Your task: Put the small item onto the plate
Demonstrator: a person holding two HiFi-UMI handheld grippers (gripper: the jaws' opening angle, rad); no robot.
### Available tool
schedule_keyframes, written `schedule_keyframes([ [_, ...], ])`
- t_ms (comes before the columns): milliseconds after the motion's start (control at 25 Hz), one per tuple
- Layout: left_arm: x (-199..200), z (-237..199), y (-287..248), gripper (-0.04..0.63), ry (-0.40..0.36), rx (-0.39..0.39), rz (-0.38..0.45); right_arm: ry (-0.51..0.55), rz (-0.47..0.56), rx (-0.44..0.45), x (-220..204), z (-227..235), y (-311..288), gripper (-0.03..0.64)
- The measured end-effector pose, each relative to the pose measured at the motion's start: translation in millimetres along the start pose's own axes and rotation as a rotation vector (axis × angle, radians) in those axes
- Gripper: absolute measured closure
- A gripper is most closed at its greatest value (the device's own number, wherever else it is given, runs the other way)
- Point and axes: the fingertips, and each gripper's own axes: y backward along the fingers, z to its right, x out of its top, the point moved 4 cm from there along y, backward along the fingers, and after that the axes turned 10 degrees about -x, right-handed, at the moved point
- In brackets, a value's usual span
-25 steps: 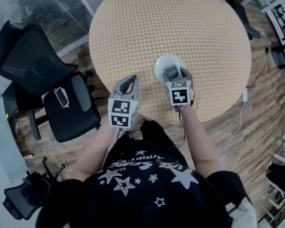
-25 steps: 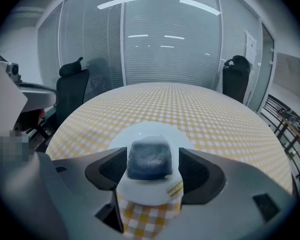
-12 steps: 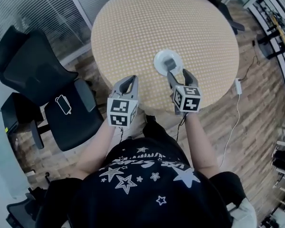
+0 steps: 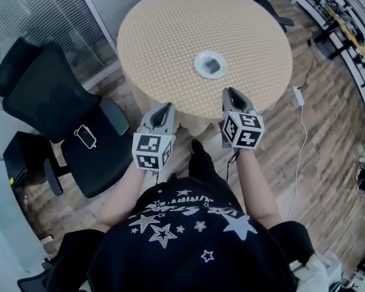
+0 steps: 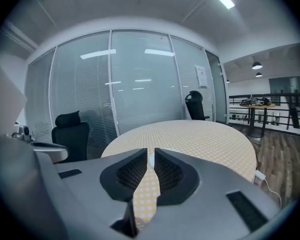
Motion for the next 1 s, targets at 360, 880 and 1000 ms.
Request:
schedule_keyframes([
  [360,-25.8,27.3,56.6,0.595,0.003,-0.115,0.003,-0.081,0.027,-0.026,-37.2,-26.9,95.6,0.575],
  [880,-23.6,80.5,63.6,0.595,-0.025,-0.181,0.016,-0.060,0.035,-0.044,-51.6,-9.7,170.1,0.575],
  [1000,-31.7,98.8,73.5,0.595,-0.015,-0.143,0.005,-0.054,0.022,-0.012,-59.3,-7.8,190.5,0.577],
])
